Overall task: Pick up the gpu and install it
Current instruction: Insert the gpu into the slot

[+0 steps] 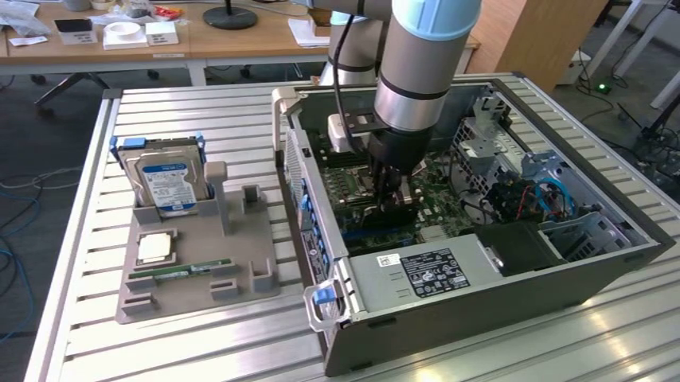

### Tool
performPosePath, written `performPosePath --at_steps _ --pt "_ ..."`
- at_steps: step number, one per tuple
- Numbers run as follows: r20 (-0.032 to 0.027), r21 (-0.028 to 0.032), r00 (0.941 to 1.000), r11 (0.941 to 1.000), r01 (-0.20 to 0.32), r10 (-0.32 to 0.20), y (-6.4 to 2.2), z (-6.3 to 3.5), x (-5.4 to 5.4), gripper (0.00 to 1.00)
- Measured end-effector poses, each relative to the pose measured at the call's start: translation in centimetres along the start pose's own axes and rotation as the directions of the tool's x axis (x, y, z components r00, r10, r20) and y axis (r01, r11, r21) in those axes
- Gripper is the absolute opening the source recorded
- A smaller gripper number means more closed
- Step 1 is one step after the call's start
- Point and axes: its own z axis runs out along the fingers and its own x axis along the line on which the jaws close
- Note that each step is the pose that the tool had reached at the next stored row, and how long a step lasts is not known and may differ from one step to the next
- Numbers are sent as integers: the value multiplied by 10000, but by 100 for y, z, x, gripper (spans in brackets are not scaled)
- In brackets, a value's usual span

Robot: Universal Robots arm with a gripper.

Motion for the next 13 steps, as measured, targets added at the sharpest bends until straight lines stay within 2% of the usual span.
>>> performPosePath --at_steps 3,4,13 --pt "6 3 10000 10000 -6 6 2 3 -1 27" --pt "2 1 10000 10000 -2 2 1 1 -1 33" --pt "1 0 10000 10000 0 0 0 0 0 33"
